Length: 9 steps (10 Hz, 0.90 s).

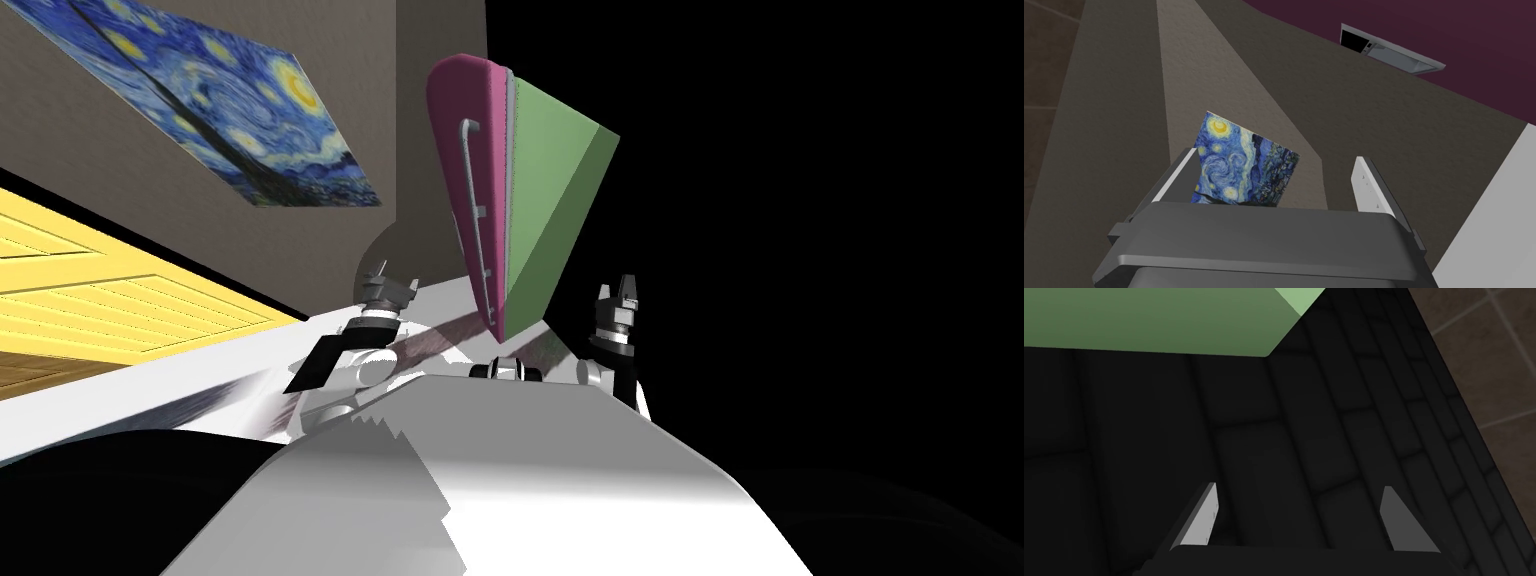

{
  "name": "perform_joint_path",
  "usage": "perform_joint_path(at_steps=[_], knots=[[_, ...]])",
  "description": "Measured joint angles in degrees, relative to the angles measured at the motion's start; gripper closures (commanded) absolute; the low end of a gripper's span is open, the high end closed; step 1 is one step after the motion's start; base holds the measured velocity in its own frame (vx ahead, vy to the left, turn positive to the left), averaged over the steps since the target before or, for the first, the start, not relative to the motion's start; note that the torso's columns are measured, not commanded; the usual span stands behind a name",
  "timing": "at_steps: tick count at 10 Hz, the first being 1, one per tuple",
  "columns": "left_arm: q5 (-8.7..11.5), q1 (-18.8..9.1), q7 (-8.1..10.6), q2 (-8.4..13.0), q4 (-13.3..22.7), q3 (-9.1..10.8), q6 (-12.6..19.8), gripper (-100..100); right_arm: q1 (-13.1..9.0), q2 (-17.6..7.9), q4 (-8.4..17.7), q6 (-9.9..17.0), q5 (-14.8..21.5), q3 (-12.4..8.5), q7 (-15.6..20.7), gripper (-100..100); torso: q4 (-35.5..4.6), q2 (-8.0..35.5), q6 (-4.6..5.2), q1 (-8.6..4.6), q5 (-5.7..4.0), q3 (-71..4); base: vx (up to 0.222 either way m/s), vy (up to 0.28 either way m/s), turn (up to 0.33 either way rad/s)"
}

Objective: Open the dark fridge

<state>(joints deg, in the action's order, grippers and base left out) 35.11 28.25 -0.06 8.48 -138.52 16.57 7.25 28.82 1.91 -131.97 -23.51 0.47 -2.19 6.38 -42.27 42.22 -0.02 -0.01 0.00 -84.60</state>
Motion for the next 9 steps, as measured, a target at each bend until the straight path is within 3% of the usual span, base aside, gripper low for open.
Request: perform_joint_path(at_steps=[9], knots=[[8.94, -0.56, 2.9, 0.46, -1.66, 5.99, 12.07, -100, -0.01, 0.0, 0.0, 0.0, 0.0, 0.0, 0.0, 0, -0.03, 0.14, 0.03, 0.0, -0.01, 0.08, 0.104, -0.096, 0.121]])
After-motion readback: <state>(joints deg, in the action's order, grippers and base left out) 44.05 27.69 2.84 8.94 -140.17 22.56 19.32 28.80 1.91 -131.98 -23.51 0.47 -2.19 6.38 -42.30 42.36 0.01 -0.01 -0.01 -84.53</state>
